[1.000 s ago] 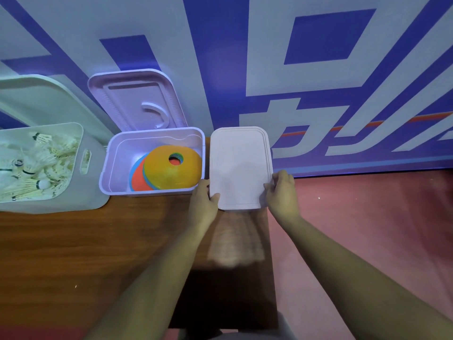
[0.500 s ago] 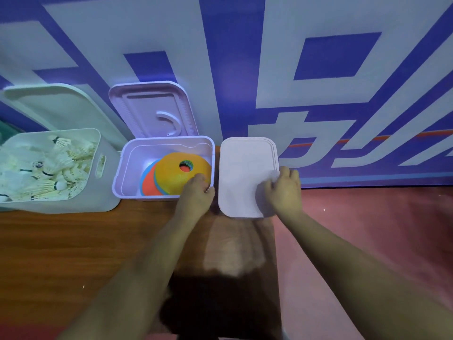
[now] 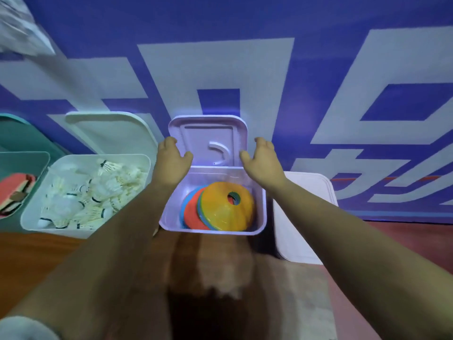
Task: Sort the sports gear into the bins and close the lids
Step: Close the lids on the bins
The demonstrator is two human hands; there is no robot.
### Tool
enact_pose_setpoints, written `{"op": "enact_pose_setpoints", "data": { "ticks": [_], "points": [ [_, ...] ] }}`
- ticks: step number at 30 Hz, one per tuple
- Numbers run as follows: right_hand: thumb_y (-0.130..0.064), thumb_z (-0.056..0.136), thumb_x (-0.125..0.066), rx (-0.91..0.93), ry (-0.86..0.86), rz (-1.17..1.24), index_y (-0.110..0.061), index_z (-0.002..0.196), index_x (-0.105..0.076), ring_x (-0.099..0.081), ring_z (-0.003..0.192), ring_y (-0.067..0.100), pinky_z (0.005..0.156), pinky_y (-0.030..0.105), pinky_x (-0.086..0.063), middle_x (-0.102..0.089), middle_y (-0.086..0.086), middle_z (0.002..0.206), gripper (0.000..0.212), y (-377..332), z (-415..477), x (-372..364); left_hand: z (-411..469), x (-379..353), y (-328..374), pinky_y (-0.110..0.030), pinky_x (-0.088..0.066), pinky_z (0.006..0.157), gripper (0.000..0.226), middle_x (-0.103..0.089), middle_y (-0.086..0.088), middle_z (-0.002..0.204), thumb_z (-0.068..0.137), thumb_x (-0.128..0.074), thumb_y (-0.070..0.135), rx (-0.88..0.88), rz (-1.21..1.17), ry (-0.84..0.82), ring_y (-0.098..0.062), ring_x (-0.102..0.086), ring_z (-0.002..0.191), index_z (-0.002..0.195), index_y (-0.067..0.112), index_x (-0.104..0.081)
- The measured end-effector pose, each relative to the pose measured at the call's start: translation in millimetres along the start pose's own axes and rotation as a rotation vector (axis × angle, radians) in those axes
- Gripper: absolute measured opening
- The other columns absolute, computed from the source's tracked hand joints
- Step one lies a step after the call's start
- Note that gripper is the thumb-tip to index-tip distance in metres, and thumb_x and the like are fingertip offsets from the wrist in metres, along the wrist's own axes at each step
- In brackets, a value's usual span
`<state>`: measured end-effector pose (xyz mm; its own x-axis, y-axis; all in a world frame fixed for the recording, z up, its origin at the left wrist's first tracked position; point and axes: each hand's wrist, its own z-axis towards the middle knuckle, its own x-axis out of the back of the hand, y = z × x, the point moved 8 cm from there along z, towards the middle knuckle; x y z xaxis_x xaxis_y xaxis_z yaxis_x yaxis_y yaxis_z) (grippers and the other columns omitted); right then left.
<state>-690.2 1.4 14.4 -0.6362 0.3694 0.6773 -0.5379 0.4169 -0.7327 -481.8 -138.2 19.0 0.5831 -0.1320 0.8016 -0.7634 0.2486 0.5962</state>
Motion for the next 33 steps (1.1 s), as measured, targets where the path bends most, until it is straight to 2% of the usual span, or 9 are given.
{"op": "enact_pose_setpoints", "data": {
  "ticks": [8, 11, 14, 17, 20, 24, 29, 31, 33],
  "points": [
    [-0.036, 0.088, -0.058, -0.167, 0.089, 0.156, -0.001, 0.14, -0.033, -0.048, 0.122, 0.032, 0.101, 0.043, -0.043, -0.046, 0.017, 0.136, 0.067, -24, 38, -38, 56, -10, -24, -0.042, -0.047, 0.092, 0.061, -0.05, -0.017, 0.128, 0.083, -0.06, 0.027, 0.014, -0.122, -0.208, -0.035, -0.053, 0.112, 0.134, 0.007, -0.033],
    [-0.038, 0.09, -0.056, -0.209, 0.134, 0.217, -0.004, 0.134, -0.039, -0.052, 0.115, 0.028, 0.094, 0.039, -0.045, -0.049, 0.013, 0.129, 0.058, -24, 36, -42, 60, -12, -27, -0.041, -0.049, 0.088, 0.056, -0.056, -0.015, 0.121, 0.085, -0.057, 0.029, -0.014, -0.161, -0.203, -0.034, -0.057, 0.105, 0.133, 0.01, -0.034],
    [-0.047, 0.092, -0.053, -0.245, 0.178, 0.313, -0.009, 0.134, -0.041, -0.052, 0.116, 0.024, 0.089, 0.033, -0.042, -0.051, 0.008, 0.13, 0.057, -27, 26, -39, 56, -4, -32, -0.046, -0.048, 0.097, 0.058, -0.058, -0.006, 0.128, 0.084, -0.052, 0.042, -0.038, -0.287, -0.181, -0.028, -0.058, 0.114, 0.137, 0.022, -0.037],
    [-0.056, 0.093, -0.049, -0.263, 0.235, 0.426, -0.015, 0.144, -0.036, -0.044, 0.131, 0.02, 0.094, 0.028, -0.034, -0.047, 0.003, 0.142, 0.066, -31, 11, -30, 46, 22, -31, -0.026, -0.043, 0.103, 0.047, -0.058, 0.003, 0.135, 0.096, -0.047, 0.038, -0.13, -0.337, -0.046, -0.015, -0.057, 0.119, 0.142, 0.029, -0.045],
    [-0.061, 0.093, -0.046, -0.287, 0.252, 0.546, -0.019, 0.152, -0.026, -0.034, 0.142, 0.019, 0.106, 0.03, -0.03, -0.035, -0.001, 0.155, 0.076, -38, -7, -21, 27, 60, -19, 0.0, -0.037, 0.082, 0.029, -0.069, 0.002, 0.116, 0.099, -0.05, 0.024, -0.243, -0.361, 0.128, -0.01, -0.062, 0.101, 0.124, 0.016, -0.064],
    [-0.076, 0.081, -0.05, -0.462, 0.159, 0.852, -0.022, 0.145, -0.039, -0.052, 0.129, 0.027, 0.106, 0.039, -0.044, -0.054, 0.0, 0.137, 0.085, -39, -27, -24, -5, 84, 8, 0.001, -0.036, 0.077, 0.022, -0.067, 0.007, 0.104, 0.098, -0.054, 0.02, -0.352, -0.386, 0.175, 0.003, -0.055, 0.091, 0.114, 0.013, -0.068],
    [-0.041, 0.096, -0.056, -0.472, -0.114, 1.358, -0.002, 0.12, -0.056, -0.063, 0.112, 0.036, 0.099, 0.046, -0.05, -0.063, 0.021, 0.123, 0.046, -68, -54, -31, -69, 81, 61, -0.025, -0.041, 0.094, 0.021, -0.071, 0.003, 0.111, 0.095, -0.057, 0.018, -0.738, -0.153, 0.179, -0.01, -0.061, 0.104, 0.111, 0.013, -0.071],
    [-0.019, 0.1, -0.049, -0.49, -0.167, 1.502, 0.006, 0.114, -0.053, -0.061, 0.113, 0.041, 0.094, 0.049, -0.052, -0.06, 0.03, 0.123, 0.029, -70, -65, -30, -91, 73, 73, -0.024, -0.037, 0.091, 0.023, -0.072, 0.005, 0.108, 0.094, -0.056, 0.026, -0.827, -0.067, 0.167, -0.012, -0.062, 0.102, 0.108, 0.015, -0.072],
    [-0.005, 0.097, -0.044, -0.521, -0.176, 1.541, 0.011, 0.121, -0.046, -0.06, 0.113, 0.045, 0.085, 0.055, -0.056, -0.055, 0.034, 0.127, 0.029, -64, -74, -23, -106, 68, 76, -0.021, -0.034, 0.091, 0.029, -0.071, 0.009, 0.108, 0.094, -0.054, 0.036, -0.818, -0.064, 0.102, -0.009, -0.06, 0.103, 0.107, 0.018, -0.071]
  ]
}}
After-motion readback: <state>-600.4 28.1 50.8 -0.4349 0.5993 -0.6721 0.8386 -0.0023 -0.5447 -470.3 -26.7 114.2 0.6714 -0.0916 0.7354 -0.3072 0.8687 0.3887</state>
